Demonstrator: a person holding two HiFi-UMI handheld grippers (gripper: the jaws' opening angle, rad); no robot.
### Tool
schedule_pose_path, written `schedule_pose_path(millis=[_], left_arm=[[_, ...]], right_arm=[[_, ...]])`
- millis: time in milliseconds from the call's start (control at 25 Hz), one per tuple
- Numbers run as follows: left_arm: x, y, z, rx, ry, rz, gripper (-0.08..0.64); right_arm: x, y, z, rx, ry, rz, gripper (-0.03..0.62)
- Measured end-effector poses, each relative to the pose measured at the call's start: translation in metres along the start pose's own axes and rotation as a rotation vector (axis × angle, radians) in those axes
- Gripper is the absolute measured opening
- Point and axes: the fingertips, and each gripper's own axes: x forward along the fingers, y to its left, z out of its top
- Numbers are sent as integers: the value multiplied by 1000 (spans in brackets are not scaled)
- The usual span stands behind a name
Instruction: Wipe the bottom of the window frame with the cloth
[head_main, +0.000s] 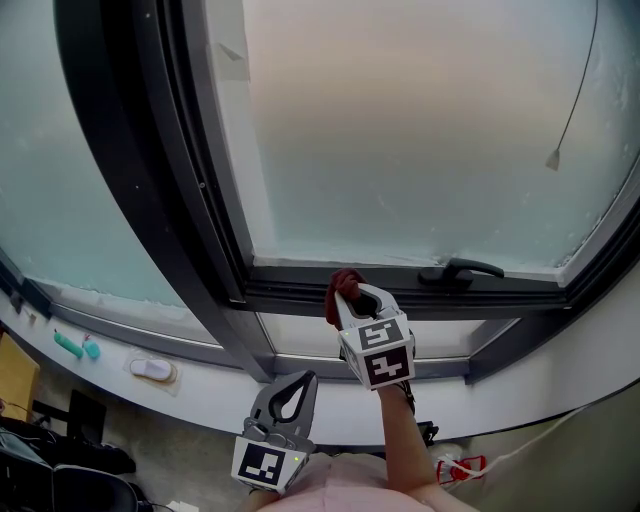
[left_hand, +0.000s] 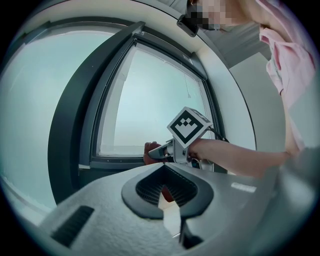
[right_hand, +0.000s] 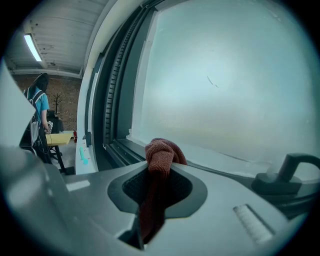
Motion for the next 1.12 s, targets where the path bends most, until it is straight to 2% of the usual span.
schedule_pose_path(millis=[400,560,800,960,1120], left_arm=[[6,-11,-1,8,2,-20,-2],[6,-14,-8,16,44,-29,-2],[13,-21,0,0,-3,-28,-2],[11,-25,-15,30,77,-39,-2],[13,-30,-18,30,95,-41,-2]], right_arm=[[-8,-13,-5,16,-3,-16,66],[-12,-19,-7,19,-2,-25,66],[-17,-27,-9,27,-5,-30,66],[-21,-33,-12,30,-6,-39,66],[-25,-41,-15,35,-4,-47,66]])
